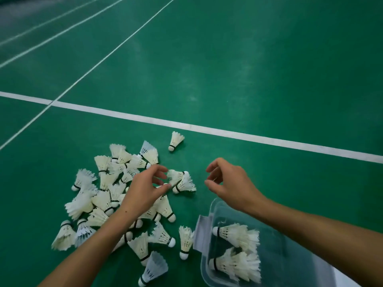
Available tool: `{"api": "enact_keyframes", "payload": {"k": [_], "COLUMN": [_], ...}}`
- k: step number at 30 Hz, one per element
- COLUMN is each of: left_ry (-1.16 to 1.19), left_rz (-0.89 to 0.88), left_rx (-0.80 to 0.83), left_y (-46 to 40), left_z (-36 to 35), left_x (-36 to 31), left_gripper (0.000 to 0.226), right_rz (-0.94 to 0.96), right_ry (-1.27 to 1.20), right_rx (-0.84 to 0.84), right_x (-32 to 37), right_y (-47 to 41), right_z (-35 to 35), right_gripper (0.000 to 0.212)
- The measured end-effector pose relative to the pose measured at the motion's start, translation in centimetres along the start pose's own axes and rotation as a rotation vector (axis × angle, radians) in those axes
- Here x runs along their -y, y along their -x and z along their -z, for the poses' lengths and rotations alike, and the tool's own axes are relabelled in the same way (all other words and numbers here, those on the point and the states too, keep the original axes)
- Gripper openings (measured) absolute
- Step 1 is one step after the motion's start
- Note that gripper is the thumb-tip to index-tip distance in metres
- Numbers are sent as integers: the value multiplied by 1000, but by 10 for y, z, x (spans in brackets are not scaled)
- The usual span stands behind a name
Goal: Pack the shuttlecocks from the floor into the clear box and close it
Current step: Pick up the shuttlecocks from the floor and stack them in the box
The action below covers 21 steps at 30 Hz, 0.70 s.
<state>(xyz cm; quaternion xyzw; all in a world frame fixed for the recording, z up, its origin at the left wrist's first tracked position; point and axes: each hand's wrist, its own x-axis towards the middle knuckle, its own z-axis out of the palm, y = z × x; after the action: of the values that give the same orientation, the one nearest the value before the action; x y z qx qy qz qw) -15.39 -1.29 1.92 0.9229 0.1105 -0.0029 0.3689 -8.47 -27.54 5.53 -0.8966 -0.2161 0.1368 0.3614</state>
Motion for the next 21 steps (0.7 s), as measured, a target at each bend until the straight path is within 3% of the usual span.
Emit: {"api": "enact_keyframes", "payload": {"k": [6,10,15,21], "left_ry": [-218,-148,-104,-140], "left_rz": [240,281,234,163], "left_rx": [39,-91,-100,1], "left_y": [-11,-22,-47,-74], "left_z": [-27,-42,-48,-58], "left_x": [46,54,48,31], "left_gripper": [61,60,44,54], "right_rz": [-68,-104,-142,-155], "right_ry": [19,23,130,213], "right_rx": [70,90,171,214], "right_x": [-13,-22,-25,-25], "right_y": [-41,-58,-78,-90], "right_z": [-46,-65,-82,-106], "right_gripper": [28,29,39,40]}}
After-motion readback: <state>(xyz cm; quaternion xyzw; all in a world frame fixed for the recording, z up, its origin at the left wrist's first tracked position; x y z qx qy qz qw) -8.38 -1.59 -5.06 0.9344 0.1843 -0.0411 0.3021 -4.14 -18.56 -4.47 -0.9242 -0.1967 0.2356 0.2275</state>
